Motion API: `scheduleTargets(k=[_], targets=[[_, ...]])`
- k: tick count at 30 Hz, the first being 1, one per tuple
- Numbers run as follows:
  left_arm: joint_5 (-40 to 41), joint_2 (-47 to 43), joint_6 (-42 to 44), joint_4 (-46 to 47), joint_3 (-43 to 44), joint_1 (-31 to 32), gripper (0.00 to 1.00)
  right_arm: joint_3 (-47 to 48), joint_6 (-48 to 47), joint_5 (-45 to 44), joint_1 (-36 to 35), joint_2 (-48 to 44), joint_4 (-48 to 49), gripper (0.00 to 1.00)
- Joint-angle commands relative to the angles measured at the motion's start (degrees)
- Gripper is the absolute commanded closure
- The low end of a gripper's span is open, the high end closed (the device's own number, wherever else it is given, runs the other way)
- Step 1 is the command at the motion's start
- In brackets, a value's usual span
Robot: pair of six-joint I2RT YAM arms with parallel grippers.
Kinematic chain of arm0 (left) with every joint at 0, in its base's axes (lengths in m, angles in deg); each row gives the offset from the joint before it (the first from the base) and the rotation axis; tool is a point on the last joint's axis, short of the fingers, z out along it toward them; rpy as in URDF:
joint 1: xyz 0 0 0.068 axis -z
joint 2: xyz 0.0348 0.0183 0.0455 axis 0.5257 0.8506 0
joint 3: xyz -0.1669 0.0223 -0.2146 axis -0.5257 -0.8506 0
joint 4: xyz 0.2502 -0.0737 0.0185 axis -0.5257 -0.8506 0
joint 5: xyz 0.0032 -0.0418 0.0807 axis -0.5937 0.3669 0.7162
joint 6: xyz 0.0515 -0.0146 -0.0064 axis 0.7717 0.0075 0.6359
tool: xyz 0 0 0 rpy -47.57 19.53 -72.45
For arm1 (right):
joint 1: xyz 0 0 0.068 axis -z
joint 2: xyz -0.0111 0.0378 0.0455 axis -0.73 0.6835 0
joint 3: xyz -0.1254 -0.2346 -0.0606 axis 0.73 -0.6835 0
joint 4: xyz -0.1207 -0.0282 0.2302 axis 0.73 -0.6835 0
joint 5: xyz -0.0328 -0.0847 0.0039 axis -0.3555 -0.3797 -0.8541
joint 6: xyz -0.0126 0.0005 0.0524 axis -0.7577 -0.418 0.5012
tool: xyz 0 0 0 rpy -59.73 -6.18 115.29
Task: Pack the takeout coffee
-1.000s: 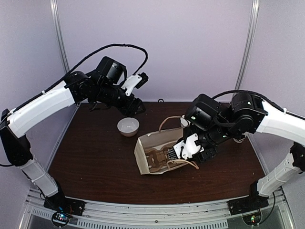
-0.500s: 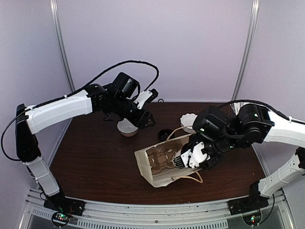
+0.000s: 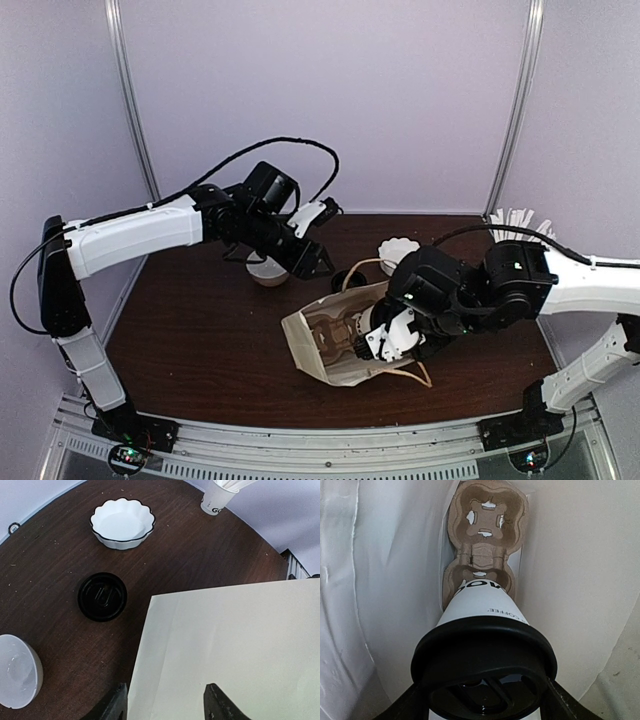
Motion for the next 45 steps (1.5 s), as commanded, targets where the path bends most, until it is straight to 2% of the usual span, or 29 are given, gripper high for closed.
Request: scheduleTargets(k=[1,12,19,22,32,45], targets=[[-2.64,0.64,-0.75,3.17,-0.98,0.34,0.45,-0.08,0.29,-1.52,-0.76,-0.2,0.88,0.32],[-3.85,1.19,-1.49,3.36,-1.05,3.43,0.46,-1.83,1.12,-4.55,-0.72,0.13,7.23,0.32],[-2.12,0.23,-1.25,2.32,-0.25,3.8,0.46,-3.02,2.75,3.39,-0.9,-1.97,1.24,0.32],[-0.48,0.68,-0.05,0.24,1.93,3.73,0.46,-4.32,2.29,3.55,-1.03,-2.77,0.61,0.32],[1.28,2.57,0.67,-0.78,3.7,3.72,0.46,-10.16,0.52,-5.5,-1.05,-2.43,10.11,0.33],[0.92,2.14,0.84,0.13,1.75,3.02,0.46,-8.99,-0.35,-7.26,-1.02,1.77,14.21,0.33]])
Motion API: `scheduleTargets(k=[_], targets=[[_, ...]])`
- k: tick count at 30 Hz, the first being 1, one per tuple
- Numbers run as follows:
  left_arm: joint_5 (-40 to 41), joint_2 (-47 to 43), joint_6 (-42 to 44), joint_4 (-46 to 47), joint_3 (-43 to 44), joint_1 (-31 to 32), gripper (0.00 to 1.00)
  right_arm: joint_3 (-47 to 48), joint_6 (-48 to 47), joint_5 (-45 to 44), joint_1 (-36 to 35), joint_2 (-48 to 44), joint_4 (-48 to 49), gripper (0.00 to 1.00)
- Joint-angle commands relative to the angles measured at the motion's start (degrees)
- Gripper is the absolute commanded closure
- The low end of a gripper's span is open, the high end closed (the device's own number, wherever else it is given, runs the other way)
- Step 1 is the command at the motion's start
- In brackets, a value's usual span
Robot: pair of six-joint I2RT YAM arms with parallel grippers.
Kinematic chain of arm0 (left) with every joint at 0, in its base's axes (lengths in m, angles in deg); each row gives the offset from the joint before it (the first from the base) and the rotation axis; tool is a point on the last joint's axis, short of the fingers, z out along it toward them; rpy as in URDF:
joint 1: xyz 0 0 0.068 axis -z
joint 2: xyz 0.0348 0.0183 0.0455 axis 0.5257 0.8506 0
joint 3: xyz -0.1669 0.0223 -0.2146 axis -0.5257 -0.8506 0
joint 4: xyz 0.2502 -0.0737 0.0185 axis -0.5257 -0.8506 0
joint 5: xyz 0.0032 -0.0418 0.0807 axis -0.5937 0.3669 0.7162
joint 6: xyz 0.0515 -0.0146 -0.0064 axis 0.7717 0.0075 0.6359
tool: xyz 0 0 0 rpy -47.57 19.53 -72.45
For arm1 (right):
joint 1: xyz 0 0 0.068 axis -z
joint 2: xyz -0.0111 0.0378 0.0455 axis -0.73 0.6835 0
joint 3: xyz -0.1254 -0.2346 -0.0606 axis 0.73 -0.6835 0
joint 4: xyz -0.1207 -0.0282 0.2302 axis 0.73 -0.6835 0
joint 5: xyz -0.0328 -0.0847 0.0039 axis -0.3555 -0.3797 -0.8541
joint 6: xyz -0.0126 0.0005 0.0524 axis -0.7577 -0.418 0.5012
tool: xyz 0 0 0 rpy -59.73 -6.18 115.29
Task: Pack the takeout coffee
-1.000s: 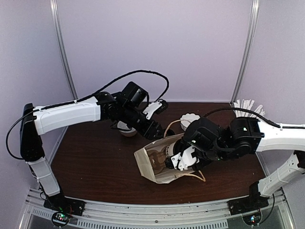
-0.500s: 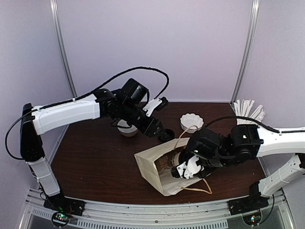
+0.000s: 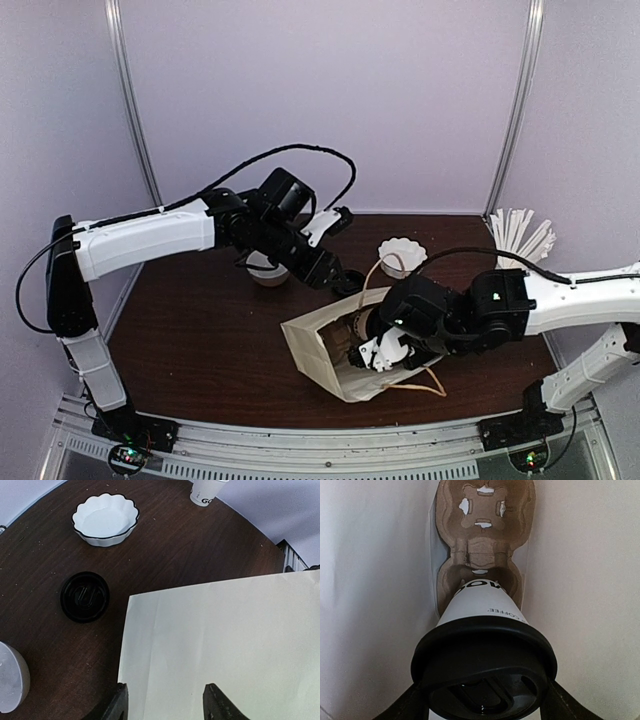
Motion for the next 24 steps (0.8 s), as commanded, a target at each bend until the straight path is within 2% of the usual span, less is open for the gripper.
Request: scheduleTargets(k=[1,24], targets=[[-0.23,-0.48,0.93,1.49,-0.88,-0.67,0.46,1.23,-0.39,-2.16,-0.19,2.3,2.85,0.33],[-3.59,-0.72,1.69,2.28,-2.4,-0.81,0.46,3.05,-1.07,-1.23,5.33,7.8,5.61,0.33]])
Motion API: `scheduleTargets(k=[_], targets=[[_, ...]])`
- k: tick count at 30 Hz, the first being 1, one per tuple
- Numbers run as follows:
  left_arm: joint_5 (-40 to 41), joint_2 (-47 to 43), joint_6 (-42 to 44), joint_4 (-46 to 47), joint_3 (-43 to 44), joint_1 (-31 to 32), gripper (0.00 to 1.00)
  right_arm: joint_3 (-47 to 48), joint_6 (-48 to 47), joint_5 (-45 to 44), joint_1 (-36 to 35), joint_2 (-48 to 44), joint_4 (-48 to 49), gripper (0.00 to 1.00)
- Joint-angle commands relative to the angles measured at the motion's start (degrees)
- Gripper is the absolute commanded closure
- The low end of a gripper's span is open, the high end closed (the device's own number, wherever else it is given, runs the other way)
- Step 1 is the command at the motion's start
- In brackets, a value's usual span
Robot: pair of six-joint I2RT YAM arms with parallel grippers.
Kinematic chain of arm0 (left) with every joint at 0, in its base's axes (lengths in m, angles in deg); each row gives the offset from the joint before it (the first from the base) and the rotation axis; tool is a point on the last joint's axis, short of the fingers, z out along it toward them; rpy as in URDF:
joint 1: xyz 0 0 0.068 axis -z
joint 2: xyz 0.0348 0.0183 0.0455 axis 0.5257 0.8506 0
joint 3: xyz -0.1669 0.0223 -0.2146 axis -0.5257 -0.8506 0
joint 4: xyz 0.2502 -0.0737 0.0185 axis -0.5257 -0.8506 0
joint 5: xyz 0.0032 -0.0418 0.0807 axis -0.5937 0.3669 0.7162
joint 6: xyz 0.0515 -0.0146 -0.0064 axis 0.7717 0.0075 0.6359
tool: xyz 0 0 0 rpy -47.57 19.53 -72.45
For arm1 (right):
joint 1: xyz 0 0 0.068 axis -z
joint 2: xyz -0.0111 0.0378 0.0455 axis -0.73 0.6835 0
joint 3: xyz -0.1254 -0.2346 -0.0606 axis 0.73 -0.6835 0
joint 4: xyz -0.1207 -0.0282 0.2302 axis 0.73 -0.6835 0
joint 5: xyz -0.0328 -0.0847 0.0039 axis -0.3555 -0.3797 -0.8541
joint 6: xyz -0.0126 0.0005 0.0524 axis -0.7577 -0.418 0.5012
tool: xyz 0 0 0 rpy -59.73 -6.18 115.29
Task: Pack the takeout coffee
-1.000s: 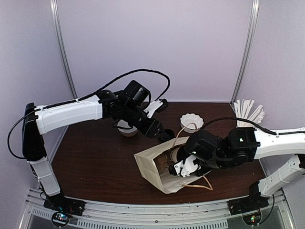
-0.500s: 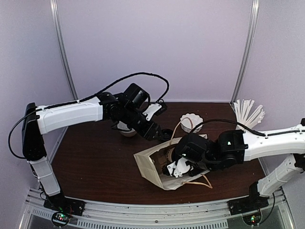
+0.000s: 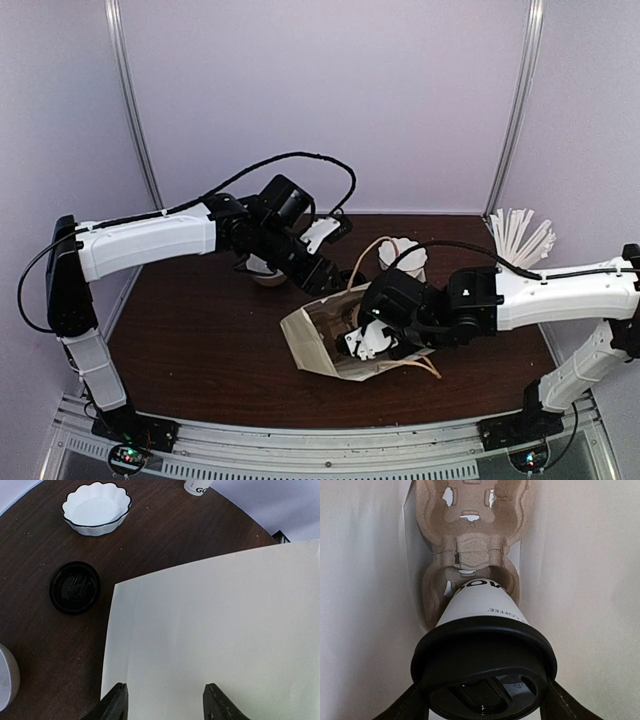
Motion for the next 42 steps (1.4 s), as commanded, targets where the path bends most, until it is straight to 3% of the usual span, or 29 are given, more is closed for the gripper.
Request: scheduleTargets(k=[1,16,31,42], targets=[[-1.08,-0.62,1.11,1.89,-0.05,-0.37,0.46,1.79,-0.28,0.45,1.35,1.09,0.71,0.33],[1.25,-2.69,0.96,1.44,-1.88,-1.63,0.46,6.49,0.1,6.73,5.67,6.7,-1.63,0.33],[7.52,-12.69,0.46,-0.38,-8.64,-7.0,0.45,19.27,5.55,20.86,11.04,17.42,-20.88,0.33],[9.2,-17.05,2.4,-0.71,-10.8,-8.68,0.45,26.51,6.47,27.39,14.24,25.33,-28.08,0.33]])
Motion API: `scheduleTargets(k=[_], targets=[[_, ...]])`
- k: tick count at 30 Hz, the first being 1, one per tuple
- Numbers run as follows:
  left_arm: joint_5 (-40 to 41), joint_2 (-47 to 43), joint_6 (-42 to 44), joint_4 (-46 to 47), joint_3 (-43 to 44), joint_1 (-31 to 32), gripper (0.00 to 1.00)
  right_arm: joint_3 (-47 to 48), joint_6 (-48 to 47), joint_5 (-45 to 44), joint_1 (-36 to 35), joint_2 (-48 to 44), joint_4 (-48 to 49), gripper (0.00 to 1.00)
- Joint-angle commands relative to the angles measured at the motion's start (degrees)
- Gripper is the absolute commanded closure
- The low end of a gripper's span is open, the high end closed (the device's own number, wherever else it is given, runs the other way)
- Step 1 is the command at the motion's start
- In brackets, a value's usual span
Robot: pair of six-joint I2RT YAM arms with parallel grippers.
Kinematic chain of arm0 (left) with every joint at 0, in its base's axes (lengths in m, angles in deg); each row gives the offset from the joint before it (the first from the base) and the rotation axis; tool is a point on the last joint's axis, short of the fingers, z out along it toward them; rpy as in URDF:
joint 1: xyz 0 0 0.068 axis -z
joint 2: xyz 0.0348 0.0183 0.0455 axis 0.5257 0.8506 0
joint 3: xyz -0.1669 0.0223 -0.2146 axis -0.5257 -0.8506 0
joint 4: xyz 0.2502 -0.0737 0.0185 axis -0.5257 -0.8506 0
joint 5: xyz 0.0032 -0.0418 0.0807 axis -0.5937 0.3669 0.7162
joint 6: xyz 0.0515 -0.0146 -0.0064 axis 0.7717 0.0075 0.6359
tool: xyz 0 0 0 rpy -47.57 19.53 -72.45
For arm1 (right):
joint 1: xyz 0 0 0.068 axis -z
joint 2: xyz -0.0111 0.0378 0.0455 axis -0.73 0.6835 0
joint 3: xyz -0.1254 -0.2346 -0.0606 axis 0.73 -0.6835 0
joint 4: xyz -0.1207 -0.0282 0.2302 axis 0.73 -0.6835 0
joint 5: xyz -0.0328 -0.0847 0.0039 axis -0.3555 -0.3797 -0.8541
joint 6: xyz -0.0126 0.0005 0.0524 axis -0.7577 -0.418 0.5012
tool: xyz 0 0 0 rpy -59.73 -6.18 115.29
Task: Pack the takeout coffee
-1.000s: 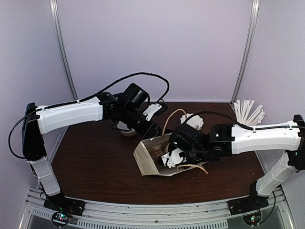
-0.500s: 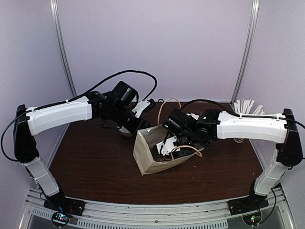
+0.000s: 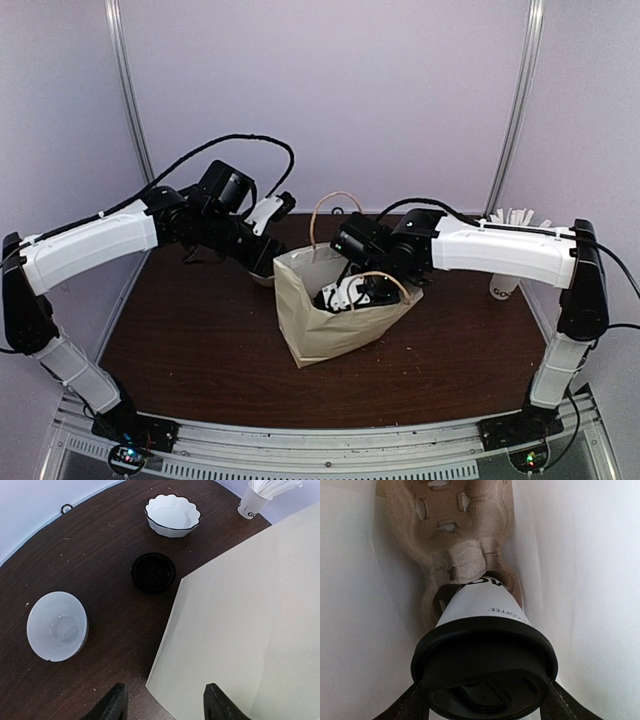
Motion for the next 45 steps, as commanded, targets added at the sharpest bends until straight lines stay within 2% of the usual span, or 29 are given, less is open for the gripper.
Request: scheduleTargets(k=[1,7,14,34,39,45], targets=[[1.41,-2.34,1.92,0.25,-0.24,-1.14,0.45,2.49,1.13,9.63,1.42,6.68,-12.16,0.33],[2.37,-2.9,3.42,-1.81,1.77,-2.74,0.44,7.42,2.25,14.34,2.04,9.76,-17.03,0.33],[1.74,-3.05,3.76,-2.09,2.33,-2.91,0.44,8.9,3.29,16.68,2.04,10.75,-20.36,0.33],[-2.67,-6.0,1.56,-0.33,-0.65,-2.9,0.44,8.54,4.26,14.37,3.92,16.28,-18.35,0.33],[-2.09,-7.22,1.59,-0.64,-0.6,-2.89,0.44,14.48,3.47,17.68,4.58,19.58,-24.42,0.34],[3.08,-9.52,1.94,-2.99,-0.51,-2.89,0.41,15.15,3.91,22.29,4.42,18.27,-28.8,0.34]])
